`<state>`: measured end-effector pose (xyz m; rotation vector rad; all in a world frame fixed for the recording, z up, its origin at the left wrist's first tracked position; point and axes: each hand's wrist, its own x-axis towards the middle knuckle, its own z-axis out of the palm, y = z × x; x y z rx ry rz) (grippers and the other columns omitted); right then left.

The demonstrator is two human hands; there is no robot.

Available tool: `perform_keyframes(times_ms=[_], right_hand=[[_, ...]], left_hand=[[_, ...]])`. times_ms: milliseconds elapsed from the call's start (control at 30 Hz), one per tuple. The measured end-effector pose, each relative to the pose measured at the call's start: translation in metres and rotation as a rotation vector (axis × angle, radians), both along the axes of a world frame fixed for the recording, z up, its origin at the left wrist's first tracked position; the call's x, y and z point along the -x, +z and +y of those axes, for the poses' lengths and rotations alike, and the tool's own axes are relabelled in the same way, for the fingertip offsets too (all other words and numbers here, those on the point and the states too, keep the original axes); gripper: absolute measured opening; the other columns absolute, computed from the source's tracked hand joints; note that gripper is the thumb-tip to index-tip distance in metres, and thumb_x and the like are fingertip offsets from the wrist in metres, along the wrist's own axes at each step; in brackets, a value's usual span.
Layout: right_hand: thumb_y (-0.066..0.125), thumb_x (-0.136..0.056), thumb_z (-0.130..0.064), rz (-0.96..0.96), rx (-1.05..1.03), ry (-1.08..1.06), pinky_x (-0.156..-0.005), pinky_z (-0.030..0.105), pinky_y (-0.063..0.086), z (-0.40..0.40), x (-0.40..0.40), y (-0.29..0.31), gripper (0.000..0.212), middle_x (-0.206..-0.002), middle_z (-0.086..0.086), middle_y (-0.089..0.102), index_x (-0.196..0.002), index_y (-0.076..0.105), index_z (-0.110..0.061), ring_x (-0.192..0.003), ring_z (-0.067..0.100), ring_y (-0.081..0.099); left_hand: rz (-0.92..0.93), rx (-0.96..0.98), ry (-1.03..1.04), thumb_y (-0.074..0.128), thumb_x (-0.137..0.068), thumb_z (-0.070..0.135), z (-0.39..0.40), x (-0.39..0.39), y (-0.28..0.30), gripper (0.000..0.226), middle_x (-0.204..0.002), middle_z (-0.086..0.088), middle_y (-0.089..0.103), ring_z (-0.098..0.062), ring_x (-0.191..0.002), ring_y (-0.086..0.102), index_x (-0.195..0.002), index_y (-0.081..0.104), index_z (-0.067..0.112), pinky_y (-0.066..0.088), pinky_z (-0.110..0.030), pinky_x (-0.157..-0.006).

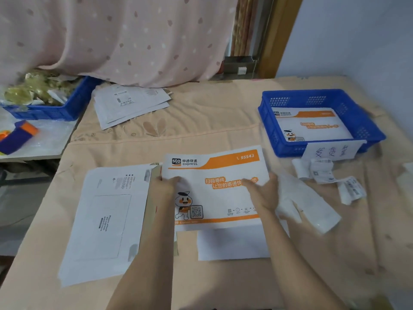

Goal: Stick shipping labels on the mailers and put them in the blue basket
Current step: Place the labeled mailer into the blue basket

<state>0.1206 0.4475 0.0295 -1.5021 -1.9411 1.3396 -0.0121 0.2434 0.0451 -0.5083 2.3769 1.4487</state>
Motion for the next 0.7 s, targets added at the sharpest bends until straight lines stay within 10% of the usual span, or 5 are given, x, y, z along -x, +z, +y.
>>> perform_keyframes(times_ms=[700], right_hand=[[0.075,-0.039,-0.048,0.001,-0.161,-0.12,-0.073,0.042,0.058,0.244,-0.083,0.051,0.077,-0.104,-0.005,0.063,-0.11,0.049,-0.031,-0.089,0.018,0.064]], left_hand=[[0.205,0.008,-0.173,0.069,-0.077,0.027,0.257,-0.047,0.057,0.028,-0.072,-0.006,0.053,-0.028,-0.068,0.049,-0.073,0.049,0.007,0.039,-0.029,-0.059]])
